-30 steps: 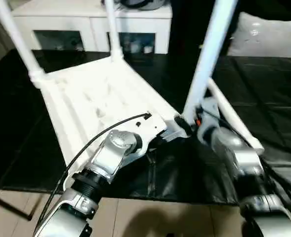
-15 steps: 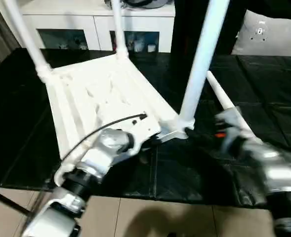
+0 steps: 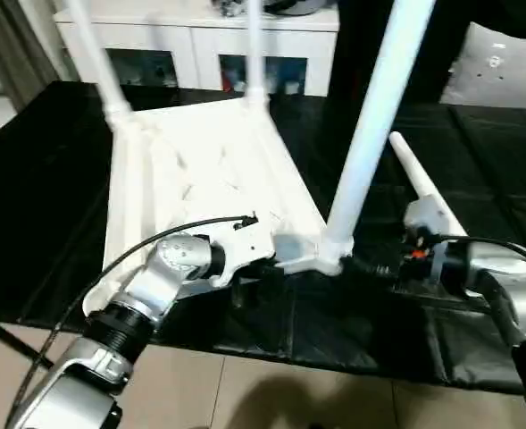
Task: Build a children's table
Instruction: Rotate leg to tighten
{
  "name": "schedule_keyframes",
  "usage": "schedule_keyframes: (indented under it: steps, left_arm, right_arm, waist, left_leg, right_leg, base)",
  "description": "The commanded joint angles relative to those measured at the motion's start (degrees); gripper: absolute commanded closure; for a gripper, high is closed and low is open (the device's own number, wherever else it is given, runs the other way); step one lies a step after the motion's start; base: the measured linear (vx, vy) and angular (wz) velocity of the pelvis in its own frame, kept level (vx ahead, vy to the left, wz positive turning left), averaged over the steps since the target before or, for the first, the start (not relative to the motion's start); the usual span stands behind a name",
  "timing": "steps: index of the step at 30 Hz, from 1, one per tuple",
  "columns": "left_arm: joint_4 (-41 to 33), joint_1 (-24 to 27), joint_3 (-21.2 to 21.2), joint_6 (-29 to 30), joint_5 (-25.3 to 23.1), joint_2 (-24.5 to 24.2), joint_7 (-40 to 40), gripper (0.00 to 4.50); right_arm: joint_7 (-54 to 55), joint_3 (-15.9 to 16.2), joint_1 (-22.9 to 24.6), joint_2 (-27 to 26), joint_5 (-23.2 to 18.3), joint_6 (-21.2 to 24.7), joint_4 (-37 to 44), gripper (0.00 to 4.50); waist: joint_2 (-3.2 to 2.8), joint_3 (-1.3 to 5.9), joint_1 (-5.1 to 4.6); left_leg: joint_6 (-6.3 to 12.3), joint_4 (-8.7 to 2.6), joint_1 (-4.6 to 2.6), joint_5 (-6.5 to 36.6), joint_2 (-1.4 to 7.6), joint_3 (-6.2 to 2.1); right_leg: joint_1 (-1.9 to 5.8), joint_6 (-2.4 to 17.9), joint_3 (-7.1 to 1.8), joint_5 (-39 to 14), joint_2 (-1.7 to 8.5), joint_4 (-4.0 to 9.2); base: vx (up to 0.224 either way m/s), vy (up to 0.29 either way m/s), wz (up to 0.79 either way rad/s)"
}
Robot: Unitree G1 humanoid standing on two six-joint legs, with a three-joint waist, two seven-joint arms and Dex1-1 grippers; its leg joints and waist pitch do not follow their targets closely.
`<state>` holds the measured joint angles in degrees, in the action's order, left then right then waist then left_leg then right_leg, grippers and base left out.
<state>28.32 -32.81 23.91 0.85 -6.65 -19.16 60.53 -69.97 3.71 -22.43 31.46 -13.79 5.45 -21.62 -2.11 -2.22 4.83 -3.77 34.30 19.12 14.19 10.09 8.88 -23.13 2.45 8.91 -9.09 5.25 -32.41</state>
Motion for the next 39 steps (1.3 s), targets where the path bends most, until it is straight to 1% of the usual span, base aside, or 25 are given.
schedule_keyframes:
  steps: [1,2,3,4,5,10,12,15,19,20,22,23,25,27,28,29,31,32,33,34,35,36,37,38,39]
  left_arm:
    - [0.42,-0.14,4.14,-1.96,-1.37,-0.75,4.29,4.5]
    - [0.4,-0.15,4.17,-2.03,-1.34,-0.77,4.45,4.5]
    - [0.2,-0.31,4.47,-2.79,-1.04,-0.96,6.12,4.5]
    - [0.2,-0.31,4.47,-2.79,-1.04,-0.96,6.12,4.5]
    - [0.58,-0.54,4.65,-3.35,-1.26,-0.95,6.42,4.5]
    - [1.41,-0.89,4.61,-3.82,-1.68,-0.75,6.54,4.5]
    - [1.86,-1.01,4.55,-4.03,-1.67,-0.62,6.54,4.5]
    - [2.32,-0.99,4.44,-4.07,-1.71,-0.51,6.57,4.5]
    - [2.75,-0.96,4.33,-4.16,-1.73,-0.46,6.59,4.5]
    - [2.86,-0.95,4.29,-4.21,-1.71,-0.45,6.6,4.5]
    - [3.15,-0.99,4.22,-4.34,-1.66,-0.41,6.6,4.5]
    - [3.11,-0.98,4.14,-4.12,-1.56,-0.42,6.65,4.5]
    - [2.86,-0.79,3.81,-2.83,-1.17,-0.4,6.74,4.5]
    - [2.8,-0.71,3.64,-2.39,-1.07,-0.38,6.67,4.5]
    - [2.46,-0.34,2.8,-0.64,-0.41,0.08,5.88,4.5]
    - [2.01,-0.05,2.11,0.84,0.15,0.57,5.09,4.5]
    - [1.72,0.11,1.71,1.74,0.49,0.88,4.6,4.5]
    - [1.24,0.2,0.72,4.25,0.93,1.75,2.75,4.5]
    - [0.81,0.01,-0.69,8.61,0.79,3.33,-1.15,4.5]
    - [0.54,-0.16,-1.64,11.61,0.62,4.42,-3.91,4.5]
    - [0.51,-0.4,-2.79,14.05,0.59,5.66,-6.92,4.5]
    - [0.45,-0.63,-3.8,16.32,0.86,6.83,-9.11,4.5]
    - [0.45,-0.63,-3.8,16.32,0.86,6.83,-9.11,4.5]
    - [0.31,-0.93,-4.7,18.7,0.86,8.41,-11.79,4.5]
    - [0.39,-1.3,-5.5,20.81,0.89,10.24,-14.49,4.5]
  right_arm:
    - [-1.29,0.97,-1.75,0.0,0.64,-1.53,-1.96,0.05]
    - [-1.36,1.01,-1.83,-0.01,0.63,-1.6,-2.11,0.05]
    - [-2.78,1.6,-2.61,-0.24,0.34,-2.11,-3.72,0.2]
    - [-2.78,1.6,-2.61,-0.24,0.34,-2.11,-3.72,0.2]
    - [-3.72,1.93,-2.85,-0.49,0.19,-2.24,-4.28,0.41]
    - [-5.67,2.53,-2.99,-0.63,-0.21,-1.61,-4.88,0.71]
    - [-6.6,3.33,-3.05,-0.44,0.24,-1.45,-5.97,0.98]
    - [-7.08,3.72,-3.13,-0.35,0.63,-1.64,-6.9,1.09]
    - [-7.31,3.95,-3.02,-0.5,1.09,-0.91,-7.92,1.46]
    - [-7.36,3.89,-2.96,-0.61,0.92,-0.72,-8.02,1.61]
    - [-7.5,3.8,-2.93,-0.8,0.51,-0.25,-8.25,1.72]
    - [-7.65,3.8,-2.75,-0.89,0.19,0.21,-8.07,1.79]
    - [-7.99,3.95,-1.83,-1.05,-0.39,1.02,-7.28,1.98]
    - [-7.91,3.86,-1.46,-1.22,-0.77,1.45,-6.93,2.03]
    - [-7.12,3.41,-0.48,-1.91,-1.91,3.09,-5.53,2.07]
    - [-5.76,3.15,0.19,-2.6,-2.47,4.65,-4.34,2.09]
    - [-4.85,3.02,0.58,-3.03,-2.72,5.57,-3.63,2.12]
    - [-2.26,2.95,0.91,-3.9,-2.39,7.2,-2.95,2.13]
    - [3.84,2.27,0.59,-6.04,-1.06,8.73,-3.47,2.14]
    - [8.12,1.77,0.28,-7.54,-0.07,9.66,-3.97,2.14]
    - [11.39,1.27,0.04,-8.9,0.43,10.36,-4.25,2.14]
    - [13.77,0.95,-0.17,-10.03,0.77,10.82,-4.42,2.14]
    - [13.77,0.95,-0.17,-10.03,0.77,10.82,-4.42,2.14]
    - [17.6,0.67,-0.57,-11.71,1.56,11.77,-4.81,2.14]
    - [22.38,-0.12,-1.24,-13.88,2.06,13.39,-5.72,2.15]
  waist:
    - [0.9,3.65,0.09]
    - [0.9,3.65,0.22]
    - [0.86,3.56,0.5]
    - [0.87,3.6,0.53]
    - [0.93,3.56,0.77]
    - [1.06,3.59,1.38]
    - [1.09,3.69,1.45]
    - [1.1,3.77,1.45]
    - [1.13,3.79,1.62]
    - [1.16,3.8,1.64]
    - [1.15,3.8,1.68]
    - [0.96,3.84,1.71]
    - [0.99,3.89,1.74]
    - [0.9,3.86,1.75]
    - [0.95,3.87,1.75]
    - [0.8,3.85,1.83]
    - [0.89,3.9,1.78]
    - [0.9,3.78,1.8]
    - [0.76,3.76,1.82]
    - [0.78,3.52,1.24]
    - [0.47,3.34,1.19]
    - [0.75,3.2,0.66]
    - [0.9,3.09,0.18]
    - [0.78,2.99,-0.05]
    - [0.75,2.84,-0.53]
  left_leg:
    - [9.78,-3.3,0.67,-1.85,3.62,-0.54]
    - [9.6,-3.28,0.74,-1.65,3.58,-0.52]
    - [8.86,-3.32,0.59,-0.94,3.66,-0.45]
    - [8.77,-3.31,0.68,-0.79,3.61,-0.43]
    - [8.53,-3.31,0.63,-0.64,3.7,-0.43]
    - [8.07,-3.25,0.75,-0.12,3.47,-0.35]
    - [8.06,-3.19,0.8,-0.74,3.49,-0.4]
    - [8.17,-3.14,0.78,-1.6,3.52,-0.45]
    - [8.22,-3.11,0.79,-1.52,3.48,-0.4]
    - [8.22,-3.08,0.83,-1.62,3.45,-0.38]
    - [8.2,-3.08,0.82,-1.58,3.46,-0.37]
    - [8.22,-3.07,0.78,-1.74,3.5,-0.43]
    - [8.32,-3.03,0.81,-1.66,3.54,-0.42]
    - [8.22,-3.03,0.8,-1.39,3.47,-0.38]
    - [8.1,-3.05,0.82,-1.36,3.48,-0.41]
    - [8.09,-3.07,0.75,-1.7,3.56,-0.42]
    - [7.97,-3.07,0.81,-1.75,3.54,-0.46]
    - [7.87,-3.13,0.81,-1.47,3.51,-0.42]
    - [7.31,-3.21,0.83,-1.1,3.51,-0.47]
    - [5.99,-3.46,0.72,-0.59,3.51,-0.43]
    - [5.23,-3.59,0.66,0.76,3.35,-0.51]
    - [3.83,-3.73,0.58,3.03,2.99,-0.35]
    - [3.13,-3.76,0.43,5.09,2.6,-0.3]
    - [3.18,-3.77,0.46,6.01,2.43,-0.31]
    - [3.0,-3.77,0.27,6.92,2.32,-0.24]
  right_leg:
    - [3.81,10.67,-4.06,-11.75,4.62,2.59]
    - [3.8,10.73,-4.05,-12.07,4.67,2.57]
    - [3.65,10.69,-4.16,-12.72,4.63,2.59]
    - [3.75,10.77,-4.15,-12.61,4.6,2.52]
    - [3.74,10.63,-4.24,-12.55,4.68,2.55]
    - [3.89,9.7,-4.21,-13.84,4.68,2.58]
    - [3.9,9.46,-4.16,-13.59,4.61,2.48]
    - [3.84,9.59,-4.13,-12.61,4.53,2.3]
    - [3.9,9.44,-4.13,-12.92,4.61,2.35]
    - [3.89,9.39,-4.13,-12.88,4.6,2.35]
    - [3.89,9.3,-4.1,-13.06,4.56,2.38]
    - [3.88,9.34,-4.08,-12.68,4.53,2.35]
    - [3.92,9.52,-4.07,-12.14,4.56,2.24]
    - [3.91,9.45,-4.05,-12.55,4.5,2.4]
    - [3.95,9.44,-4.05,-12.62,4.55,2.34]
    - [3.93,9.5,-4.08,-12.24,4.48,2.39]
    - [3.95,9.63,-4.02,-12.01,4.5,2.3]
    - [3.95,9.4,-4.03,-12.62,4.48,2.48]
    - [4.03,9.15,-4.0,-13.59,4.61,2.58]
    - [3.83,8.84,-4.0,-14.99,4.5,2.84]
    - [3.84,8.15,-3.81,-17.46,4.5,3.29]
    - [3.96,6.73,-3.61,-21.3,4.43,3.89]
    - [3.97,5.3,-3.47,-24.82,4.38,4.55]
    - [4.0,4.55,-3.39,-26.46,4.32,4.82]
    - [3.72,3.55,-3.28,-28.43,4.14,5.21]
  base:
    - [0.0,0.0,0.0]
    - [0.0,0.0,0.0]
    - [0.0,0.0,0.0]
    - [0.0,0.0,0.0]
    - [0.0,0.0,0.0]
    - [0.0,0.0,0.0]
    - [0.0,0.0,0.0]
    - [0.0,0.0,0.0]
    - [0.0,0.0,0.0]
    - [0.0,0.0,0.0]
    - [0.0,0.0,0.0]
    - [0.0,0.0,0.0]
    - [0.0,0.0,0.0]
    - [0.0,0.0,0.0]
    - [0.0,0.0,0.0]
    - [0.0,0.0,0.0]
    - [0.0,0.0,0.0]
    - [0.0,0.0,0.0]
    - [0.0,0.0,0.0]
    - [0.0,0.0,0.0]
    - [0.0,0.0,0.0]
    - [0.0,0.0,0.0]
    - [0.0,0.0,0.0]
    - [0.0,0.0,0.0]
    - [0.0,0.0,0.0]
